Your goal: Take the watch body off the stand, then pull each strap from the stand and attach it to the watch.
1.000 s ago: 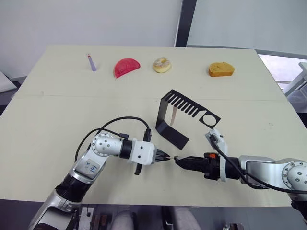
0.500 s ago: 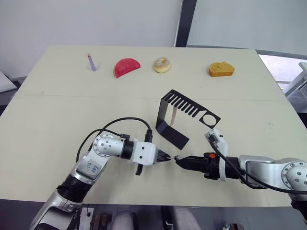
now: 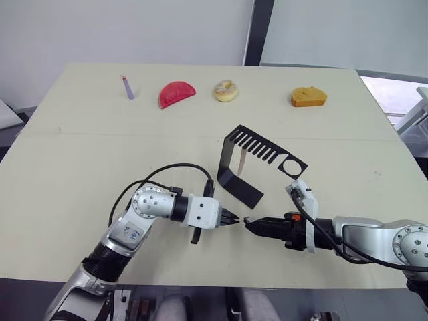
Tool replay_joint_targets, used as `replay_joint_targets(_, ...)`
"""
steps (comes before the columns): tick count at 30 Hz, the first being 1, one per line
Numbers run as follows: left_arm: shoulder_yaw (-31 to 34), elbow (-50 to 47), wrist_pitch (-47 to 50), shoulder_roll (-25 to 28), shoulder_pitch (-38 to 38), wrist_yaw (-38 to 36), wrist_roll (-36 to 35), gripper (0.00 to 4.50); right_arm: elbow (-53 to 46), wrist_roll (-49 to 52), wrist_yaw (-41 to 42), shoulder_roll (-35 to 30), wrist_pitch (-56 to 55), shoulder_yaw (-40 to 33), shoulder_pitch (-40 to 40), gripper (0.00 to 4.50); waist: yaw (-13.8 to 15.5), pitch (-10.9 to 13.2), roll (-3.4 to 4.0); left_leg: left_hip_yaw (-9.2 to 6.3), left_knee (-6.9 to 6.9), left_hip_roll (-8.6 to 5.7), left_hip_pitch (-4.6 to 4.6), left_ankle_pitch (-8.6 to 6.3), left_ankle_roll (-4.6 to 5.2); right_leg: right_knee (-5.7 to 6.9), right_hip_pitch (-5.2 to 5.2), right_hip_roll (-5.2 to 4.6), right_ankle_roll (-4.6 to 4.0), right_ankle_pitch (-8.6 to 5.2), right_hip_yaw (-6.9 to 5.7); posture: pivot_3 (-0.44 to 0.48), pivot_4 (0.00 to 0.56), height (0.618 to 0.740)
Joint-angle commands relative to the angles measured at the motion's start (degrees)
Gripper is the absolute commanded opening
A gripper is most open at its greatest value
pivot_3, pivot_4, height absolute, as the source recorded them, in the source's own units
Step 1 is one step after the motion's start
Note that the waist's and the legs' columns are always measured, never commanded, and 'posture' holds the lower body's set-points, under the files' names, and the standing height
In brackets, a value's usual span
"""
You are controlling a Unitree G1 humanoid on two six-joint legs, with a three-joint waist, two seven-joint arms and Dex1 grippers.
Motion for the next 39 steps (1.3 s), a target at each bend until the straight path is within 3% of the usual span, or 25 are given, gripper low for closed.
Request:
replay_joint_targets(1, -0.9, -2.3, -0.6, -1.8, -1.6, 0.9, -0.7, 0.0, -3.7, 1.2, 1.7, 0.2, 0.0, 0.0, -1.1, 1.6, 0.0, 0.0, 0.0, 0.0, 0.0, 0.0, 0.0, 0.0, 0.0, 0.0, 0.0, 0.0, 0.0, 0.0, 0.0, 0.0, 0.15, 0.737)
replay_joint_targets(39, -2.1, -1.3, 0.9, -2.4, -3.4, 0.1, 0.9, 0.0, -4.9, 0.5, 2.4, 0.4, 0.3, 0.2, -1.4, 1.6, 0.0, 0.0, 0.0, 0.0, 0.02, 0.0, 0.0, 0.0, 0.0, 0.0, 0.0, 0.0, 0.0, 0.0, 0.0, 0.0, 0.15, 0.737)
